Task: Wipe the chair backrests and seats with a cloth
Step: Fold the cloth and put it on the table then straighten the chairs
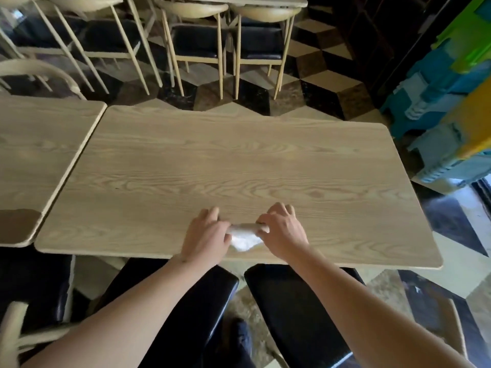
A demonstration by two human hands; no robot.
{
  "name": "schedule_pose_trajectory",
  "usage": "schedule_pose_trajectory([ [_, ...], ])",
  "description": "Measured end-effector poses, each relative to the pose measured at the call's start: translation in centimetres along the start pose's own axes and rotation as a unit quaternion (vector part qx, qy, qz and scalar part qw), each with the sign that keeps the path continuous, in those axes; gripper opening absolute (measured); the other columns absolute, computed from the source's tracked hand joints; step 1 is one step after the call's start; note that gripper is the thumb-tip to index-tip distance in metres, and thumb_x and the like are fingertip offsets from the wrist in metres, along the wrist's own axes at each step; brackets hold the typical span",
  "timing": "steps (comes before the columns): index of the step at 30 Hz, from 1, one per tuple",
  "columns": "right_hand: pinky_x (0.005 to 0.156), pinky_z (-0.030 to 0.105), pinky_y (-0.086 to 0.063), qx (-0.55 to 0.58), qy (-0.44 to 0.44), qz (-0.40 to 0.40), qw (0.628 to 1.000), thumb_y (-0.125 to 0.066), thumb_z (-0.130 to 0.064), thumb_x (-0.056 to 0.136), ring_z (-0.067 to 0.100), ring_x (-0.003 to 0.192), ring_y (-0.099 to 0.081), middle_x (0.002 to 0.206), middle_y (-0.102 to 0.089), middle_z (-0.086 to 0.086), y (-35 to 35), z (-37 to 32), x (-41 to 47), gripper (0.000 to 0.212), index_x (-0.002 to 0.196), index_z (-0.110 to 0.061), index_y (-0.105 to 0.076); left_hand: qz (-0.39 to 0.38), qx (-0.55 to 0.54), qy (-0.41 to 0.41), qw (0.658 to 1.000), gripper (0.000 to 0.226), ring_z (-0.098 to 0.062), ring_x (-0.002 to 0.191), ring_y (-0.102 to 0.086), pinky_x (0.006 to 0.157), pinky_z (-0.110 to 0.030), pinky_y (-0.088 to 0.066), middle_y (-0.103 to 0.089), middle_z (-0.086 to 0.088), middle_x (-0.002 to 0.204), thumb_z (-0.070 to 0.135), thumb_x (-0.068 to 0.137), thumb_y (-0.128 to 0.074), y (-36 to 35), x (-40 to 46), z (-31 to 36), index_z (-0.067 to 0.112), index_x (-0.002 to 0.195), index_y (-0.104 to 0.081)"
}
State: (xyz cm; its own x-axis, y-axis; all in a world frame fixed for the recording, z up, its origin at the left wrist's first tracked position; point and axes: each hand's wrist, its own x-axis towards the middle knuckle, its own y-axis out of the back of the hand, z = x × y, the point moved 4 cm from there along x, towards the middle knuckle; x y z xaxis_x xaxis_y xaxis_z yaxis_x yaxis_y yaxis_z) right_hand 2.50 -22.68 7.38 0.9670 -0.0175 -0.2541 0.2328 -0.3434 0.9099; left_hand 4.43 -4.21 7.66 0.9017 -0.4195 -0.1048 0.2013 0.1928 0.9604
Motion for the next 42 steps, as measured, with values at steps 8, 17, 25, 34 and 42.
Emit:
schedule_pose_trajectory([
  [8,0.084,0.043,-0.055,-0.047,0.128,0.129,0.982,-0.083,-0.008,0.076,0.030,0.115,-0.065,0.119,-0.075,-0.002,-1.8,1.9,2.7,0.036,0.110,-0.017,-0.079,0.056,0.059,-0.088,0.993,0.022,-0.031,0.093,-0.060,0.077,-0.045,-0.050,-0.065,-0.005,0.099,0.011,0.074,-0.077,-2.4,4.9,-1.4,0.012,0.096,-0.074],
  [17,0.122,0.052,-0.024,-0.079,0.092,-0.044,0.992,-0.056,0.000,0.087,0.026,0.158,-0.019,0.171,-0.022,-0.001,-12.3,4.6,-1.9,0.084,0.163,-0.017,-0.026,-0.135,0.090,-0.057,0.985,0.082,-0.038,0.152,-0.028,0.111,-0.053,-0.042,-0.014,-0.010,0.170,0.001,0.083,-0.063,-13.5,-1.1,-3.4,0.010,0.158,-0.033],
  [25,0.126,0.055,0.002,-0.117,0.027,-0.100,0.988,-0.051,-0.006,0.094,0.023,0.158,0.017,0.171,0.021,-0.006,-13.3,3.4,-4.0,0.097,0.164,-0.023,0.014,-0.202,0.097,-0.016,0.974,0.089,-0.039,0.156,-0.001,0.123,-0.054,-0.022,0.028,-0.005,0.167,0.024,0.095,-0.052,-13.0,-3.4,-3.3,0.023,0.163,0.006],
  [34,0.111,0.037,-0.041,0.113,-0.140,-0.119,0.977,-0.049,-0.015,0.092,0.021,0.144,-0.038,0.162,-0.034,-0.004,-18.1,-4.5,-11.6,0.066,0.156,-0.025,-0.037,-0.297,-0.010,0.129,0.946,0.060,-0.027,0.143,-0.041,0.103,-0.040,-0.047,-0.026,-0.003,0.167,0.037,0.102,-0.043,-7.3,-15.5,-13.0,0.029,0.159,-0.029],
  [42,0.062,0.017,-0.042,0.225,-0.255,-0.165,0.926,-0.055,-0.028,0.097,0.011,0.093,-0.061,0.147,-0.055,0.005,-24.5,-17.0,-20.2,0.056,0.152,-0.025,-0.045,-0.355,-0.033,0.086,0.930,0.057,-0.028,0.140,-0.047,0.106,-0.041,-0.046,-0.027,-0.003,0.167,0.047,0.103,-0.043,-5.6,-26.2,-22.0,0.032,0.157,-0.034],
])
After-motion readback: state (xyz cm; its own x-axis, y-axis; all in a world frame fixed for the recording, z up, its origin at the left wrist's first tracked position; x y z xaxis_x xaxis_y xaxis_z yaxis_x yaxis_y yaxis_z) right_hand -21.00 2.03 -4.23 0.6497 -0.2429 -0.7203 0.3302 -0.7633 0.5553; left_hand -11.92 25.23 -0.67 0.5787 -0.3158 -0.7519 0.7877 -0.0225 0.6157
